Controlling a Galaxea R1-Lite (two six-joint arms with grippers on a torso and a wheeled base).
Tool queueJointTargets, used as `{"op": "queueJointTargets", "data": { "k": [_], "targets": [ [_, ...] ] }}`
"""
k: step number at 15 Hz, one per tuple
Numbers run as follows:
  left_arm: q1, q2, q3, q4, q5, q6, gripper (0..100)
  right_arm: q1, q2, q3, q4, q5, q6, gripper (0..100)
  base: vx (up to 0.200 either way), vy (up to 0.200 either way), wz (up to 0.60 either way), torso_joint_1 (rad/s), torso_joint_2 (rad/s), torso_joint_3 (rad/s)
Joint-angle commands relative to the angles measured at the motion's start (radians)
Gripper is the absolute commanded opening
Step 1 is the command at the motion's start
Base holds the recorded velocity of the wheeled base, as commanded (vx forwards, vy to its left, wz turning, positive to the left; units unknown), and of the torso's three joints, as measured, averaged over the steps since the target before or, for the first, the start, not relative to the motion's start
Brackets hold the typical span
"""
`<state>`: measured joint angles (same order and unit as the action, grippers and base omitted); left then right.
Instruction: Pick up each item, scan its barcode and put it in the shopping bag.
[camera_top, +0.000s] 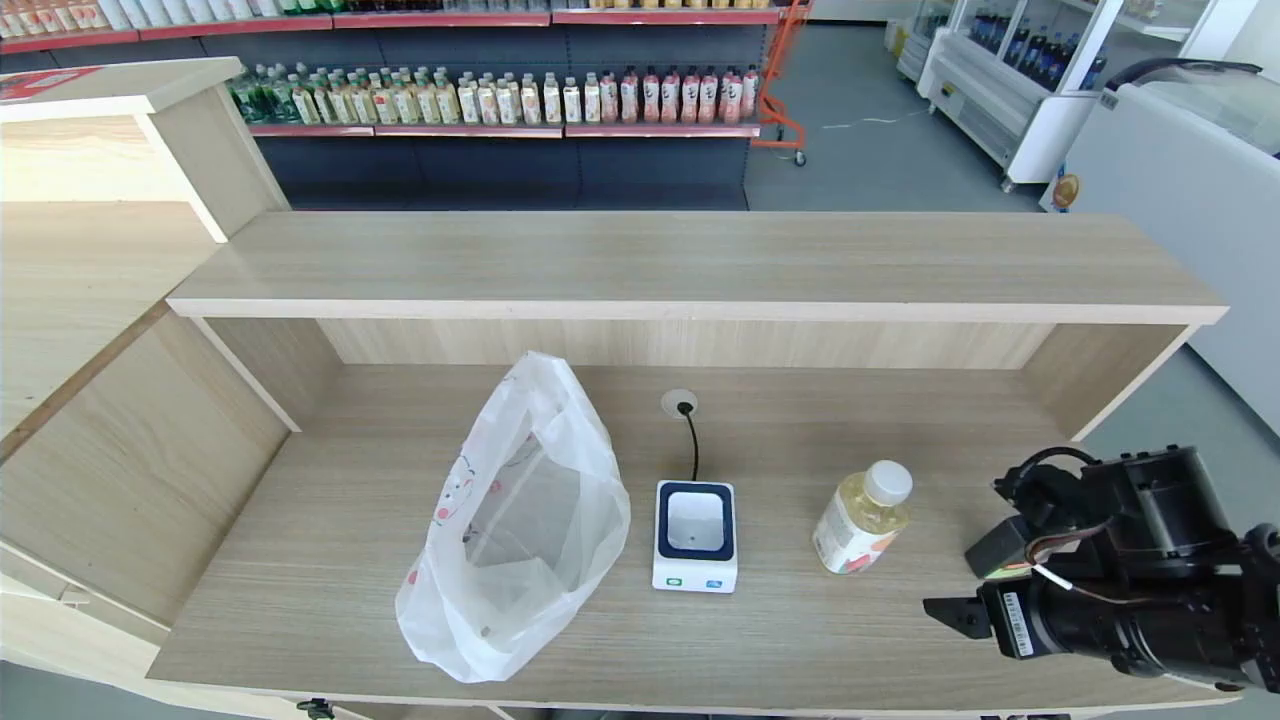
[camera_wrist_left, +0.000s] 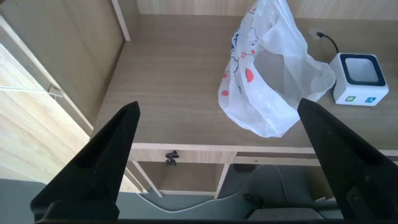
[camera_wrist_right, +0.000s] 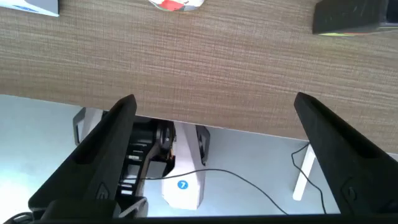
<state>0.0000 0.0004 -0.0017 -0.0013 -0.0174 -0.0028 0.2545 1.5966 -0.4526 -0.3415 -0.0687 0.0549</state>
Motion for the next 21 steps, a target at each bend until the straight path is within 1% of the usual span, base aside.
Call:
{"op": "queueJointTargets", "data": {
  "k": [1,4,7,10,13,18,21],
  "targets": [
    [0.0,0.0,0.0,0.0,0.001,0.0,100,0.031,0.152,0.003,-0.088,-0.01,0.0,100,0.0,0.0,0.0,0.0,0.0,0.0],
    [0.0,0.0,0.0,0.0,0.001,0.0,100,0.063,0.258,0.008,-0.269,-0.017,0.0,100,0.0,0.0,0.0,0.0,0.0,0.0],
    [0.0,0.0,0.0,0.0,0.001,0.0,100,0.091,0.373,0.003,-0.493,-0.054,-0.001,100,0.0,0.0,0.0,0.0,0.0,0.0],
    [0.0,0.0,0.0,0.0,0.001,0.0,100,0.112,0.462,0.003,-0.668,-0.06,-0.003,100,0.0,0.0,0.0,0.0,0.0,0.0],
    [0.0,0.0,0.0,0.0,0.001,0.0,100,0.129,0.517,0.003,-0.781,-0.06,-0.015,100,0.0,0.0,0.0,0.0,0.0,0.0],
    [0.0,0.0,0.0,0.0,0.001,0.0,100,0.129,0.605,-0.015,-0.964,-0.06,-0.109,100,0.0,0.0,0.0,0.0,0.0,0.0],
    [0.0,0.0,0.0,0.0,0.001,0.0,100,0.134,0.645,-0.034,-1.024,-0.06,-0.125,100,0.0,0.0,0.0,0.0,0.0,0.0]
  ]
}}
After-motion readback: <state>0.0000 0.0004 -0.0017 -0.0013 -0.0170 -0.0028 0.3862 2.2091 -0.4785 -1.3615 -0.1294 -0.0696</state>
